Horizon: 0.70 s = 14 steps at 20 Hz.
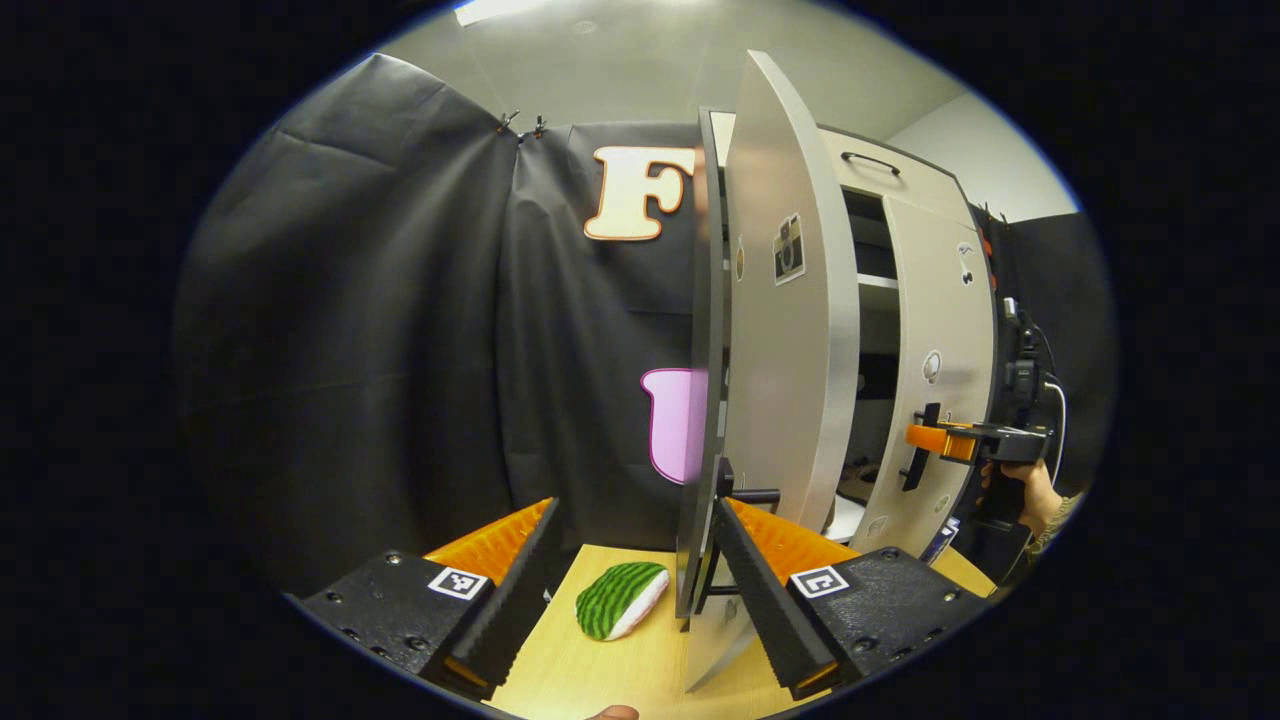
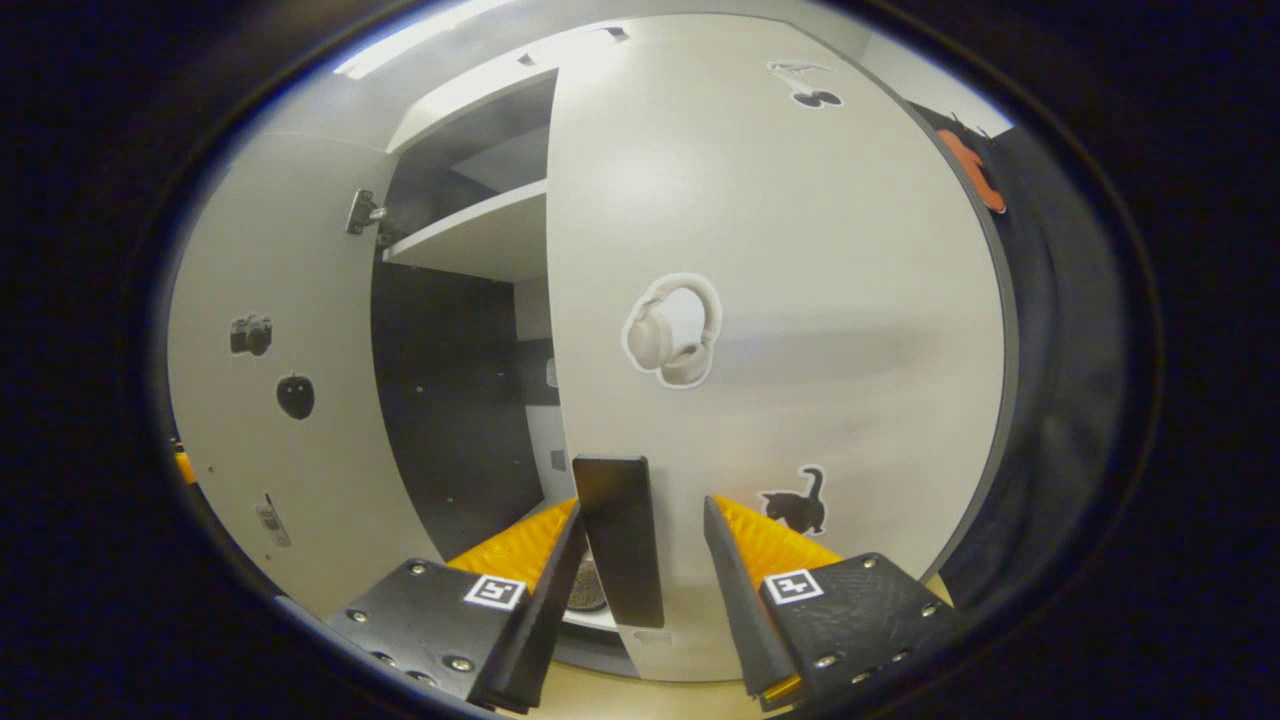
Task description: Grab one shoe with the right hand and put it into the shoe cabinet, grab the other shoe with the left hand and put it into the shoe cabinet; then close the right door with the right hand and the left door with the left hand.
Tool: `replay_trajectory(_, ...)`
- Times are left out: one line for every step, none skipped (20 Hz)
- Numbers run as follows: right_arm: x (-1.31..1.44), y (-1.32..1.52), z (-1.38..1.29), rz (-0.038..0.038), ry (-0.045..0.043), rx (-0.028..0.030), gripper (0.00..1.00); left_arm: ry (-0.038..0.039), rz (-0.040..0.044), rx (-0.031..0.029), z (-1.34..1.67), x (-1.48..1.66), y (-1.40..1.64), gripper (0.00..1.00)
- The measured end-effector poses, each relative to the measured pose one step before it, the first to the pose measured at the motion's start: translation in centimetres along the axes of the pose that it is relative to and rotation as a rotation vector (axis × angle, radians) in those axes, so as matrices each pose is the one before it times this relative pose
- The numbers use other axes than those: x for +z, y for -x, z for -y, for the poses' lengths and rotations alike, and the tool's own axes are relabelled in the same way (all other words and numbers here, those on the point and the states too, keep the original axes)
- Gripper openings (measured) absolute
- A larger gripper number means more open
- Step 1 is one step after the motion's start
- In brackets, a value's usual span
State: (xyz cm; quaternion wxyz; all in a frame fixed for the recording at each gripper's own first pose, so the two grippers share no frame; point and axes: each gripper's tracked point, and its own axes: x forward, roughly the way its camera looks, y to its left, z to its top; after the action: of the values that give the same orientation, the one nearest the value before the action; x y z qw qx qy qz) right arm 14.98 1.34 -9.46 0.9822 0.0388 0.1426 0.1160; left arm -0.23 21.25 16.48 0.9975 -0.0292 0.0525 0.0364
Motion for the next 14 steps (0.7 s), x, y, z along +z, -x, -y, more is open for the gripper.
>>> replay_trajectory(-0.006,-0.101,0.038,-0.00030,-0.00165,-0.00316,0.72,-0.00107,0.00446,-0.00437,0.032,-0.028,-0.123,0.94)
replay_trajectory(-0.079,-0.077,-0.030,-0.00265,-0.00132,-0.00399,0.72,-0.00181,-0.00041,-0.00564,0.039,-0.220,0.003,0.93)
replay_trajectory(0.108,-0.003,-0.064,0.00699,0.00139,0.00034,0.72,-0.00479,0.00102,-0.00225,0.057,-0.066,0.074,0.93)
replay_trajectory(-0.125,0.007,0.050,-0.00361,0.00668,-0.00148,0.72,-0.00829,0.00040,-0.00076,0.103,-0.064,-0.008,0.94)
replay_trajectory(0.064,0.017,-0.044,0.00343,0.00834,-0.00058,0.72,-0.01032,0.00071,-0.00174,0.179,0.088,-0.101,0.94)
replay_trajectory(-0.028,-0.071,0.059,-0.00009,0.00760,-0.00023,0.69,-0.01196,0.00314,-0.00057,-0.044,0.137,-0.076,0.95)
replay_trajectory(-0.019,0.012,-0.025,0.00027,0.00552,0.00208,0.70,-0.01061,0.00327,-0.00124,-0.066,0.120,-0.049,0.94)
replay_trajectory(-0.007,0.035,-0.012,-0.00106,0.00023,0.00379,0.72,-0.00881,0.00369,-0.00043,-0.185,-0.064,-0.005,0.94)
replay_trajectory(0.021,0.027,-0.051,-0.00077,-0.00672,0.00578,0.72,-0.00825,0.00108,-0.00365,0.053,-0.070,0.000,0.94)
replay_trajectory(-0.089,0.029,0.043,-0.00523,-0.01361,0.00364,0.72,-0.00715,0.00034,-0.01038,0.171,-0.143,0.196,0.93)
replay_trajectory(-0.190,0.067,0.047,-0.00886,-0.01556,0.00153,0.72,-0.00275,-0.00176,-0.01608,0.298,-0.066,0.007,0.93)
replay_trajectory(-0.279,0.130,0.081,-0.00687,-0.01416,0.00016,0.70,-0.00226,-0.00667,-0.02061,0.542,-0.343,0.011,0.94)
replay_trajectory(-0.311,0.180,0.085,-0.00554,-0.01035,0.00197,0.72,-0.00340,-0.00160,-0.01891,0.611,-0.091,-0.035,0.94)
replay_trajectory(-0.442,0.277,0.125,-0.00706,-0.00653,-0.00044,0.69,-0.00444,0.00441,-0.01946,0.602,-0.112,0.054,0.94)
